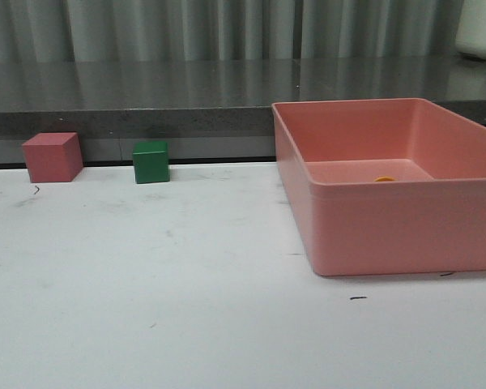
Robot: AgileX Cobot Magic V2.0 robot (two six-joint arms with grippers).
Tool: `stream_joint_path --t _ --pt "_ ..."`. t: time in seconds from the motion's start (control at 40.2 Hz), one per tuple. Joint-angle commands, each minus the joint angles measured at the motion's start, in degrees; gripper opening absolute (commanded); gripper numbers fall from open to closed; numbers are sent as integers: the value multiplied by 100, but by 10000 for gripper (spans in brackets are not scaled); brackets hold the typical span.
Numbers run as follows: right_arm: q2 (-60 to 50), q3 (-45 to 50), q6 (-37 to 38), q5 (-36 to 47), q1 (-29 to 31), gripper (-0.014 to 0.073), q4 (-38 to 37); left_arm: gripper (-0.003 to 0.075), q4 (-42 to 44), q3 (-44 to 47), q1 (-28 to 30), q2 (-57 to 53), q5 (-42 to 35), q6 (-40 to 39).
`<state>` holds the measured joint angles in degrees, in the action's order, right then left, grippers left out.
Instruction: Place and stand button with both arms
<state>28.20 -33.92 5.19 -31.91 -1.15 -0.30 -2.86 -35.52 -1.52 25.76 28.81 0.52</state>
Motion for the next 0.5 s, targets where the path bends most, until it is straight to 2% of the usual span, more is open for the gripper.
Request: stream_joint_path --t 0.0,0.05,0.1,0.473 --pt "67 -218 -56 384 15 506 -104 489 -52 -158 -35 70 -401 1" --pt "67 -218 -56 384 15 519 -104 554 -52 -158 -35 70 -423 1" --pt "67 -218 -56 384 15 519 -104 577 -52 -158 -35 70 -423 1" --pt "67 -218 -56 384 15 519 -98 563 -52 -158 -35 70 -423 1"
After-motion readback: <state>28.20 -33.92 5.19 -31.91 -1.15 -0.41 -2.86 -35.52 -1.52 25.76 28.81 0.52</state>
